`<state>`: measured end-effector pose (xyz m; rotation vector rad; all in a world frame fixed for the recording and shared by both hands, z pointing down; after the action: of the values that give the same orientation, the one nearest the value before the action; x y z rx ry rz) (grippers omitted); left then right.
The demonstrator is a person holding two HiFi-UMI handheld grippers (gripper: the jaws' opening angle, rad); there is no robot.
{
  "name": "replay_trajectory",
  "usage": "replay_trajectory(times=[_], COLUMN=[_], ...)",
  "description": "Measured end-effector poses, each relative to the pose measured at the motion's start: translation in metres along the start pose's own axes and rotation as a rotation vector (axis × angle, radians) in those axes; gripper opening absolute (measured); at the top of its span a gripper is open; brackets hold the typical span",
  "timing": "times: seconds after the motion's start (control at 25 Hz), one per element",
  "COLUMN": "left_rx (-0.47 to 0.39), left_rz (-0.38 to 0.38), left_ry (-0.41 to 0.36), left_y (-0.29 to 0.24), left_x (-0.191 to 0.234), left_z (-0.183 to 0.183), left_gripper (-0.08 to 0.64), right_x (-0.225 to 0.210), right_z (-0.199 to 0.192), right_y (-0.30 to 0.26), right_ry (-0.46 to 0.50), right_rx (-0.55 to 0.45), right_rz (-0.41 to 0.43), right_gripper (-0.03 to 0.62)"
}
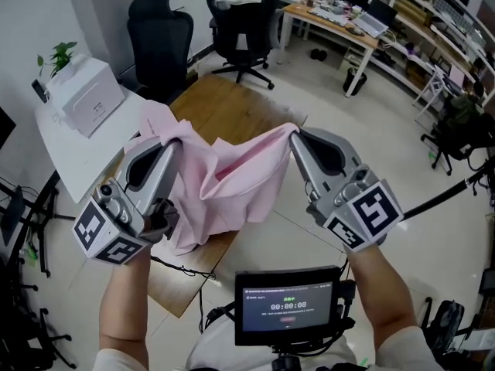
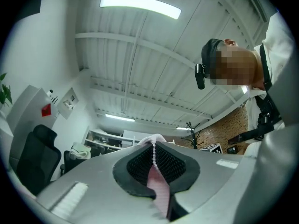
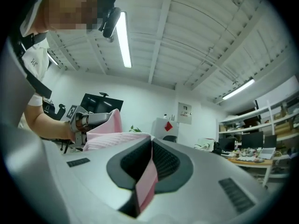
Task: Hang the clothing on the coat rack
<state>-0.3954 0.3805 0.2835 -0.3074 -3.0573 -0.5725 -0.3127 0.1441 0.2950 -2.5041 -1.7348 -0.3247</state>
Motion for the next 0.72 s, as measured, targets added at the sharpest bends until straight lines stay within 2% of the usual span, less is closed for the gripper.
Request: replay_trajectory(times=[0.36,0.72], left_rx=[-0.074,-0.085], left_rz=[-0.122,-0.262], left_ry=[0.006,0.002], left_y=[-0.066,-0.135], left_x=[-0.024,-0.073], left_z=[0.015,0.021], left_gripper=[0.017,0.015], right_x=[-0.033,-0.074], right_z=[0.039,0.069], right_y=[0.049,0.123], right_ry=[0.011,0.031], right_rx=[-0.102,-0.173], right_rz=[-0.145,-0.272], right_gripper=[0.009,0.009])
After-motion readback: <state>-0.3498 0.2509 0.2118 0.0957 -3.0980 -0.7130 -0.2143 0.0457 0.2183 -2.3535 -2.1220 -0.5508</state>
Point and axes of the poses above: the fingertips, and each gripper's own axes: y backward along the fingers, x to its left, z out of its top, the point moved 6 cm from there along y, backward along the fingers, and after that the axes turned 3 degrees about x, right-handed, at the moved point
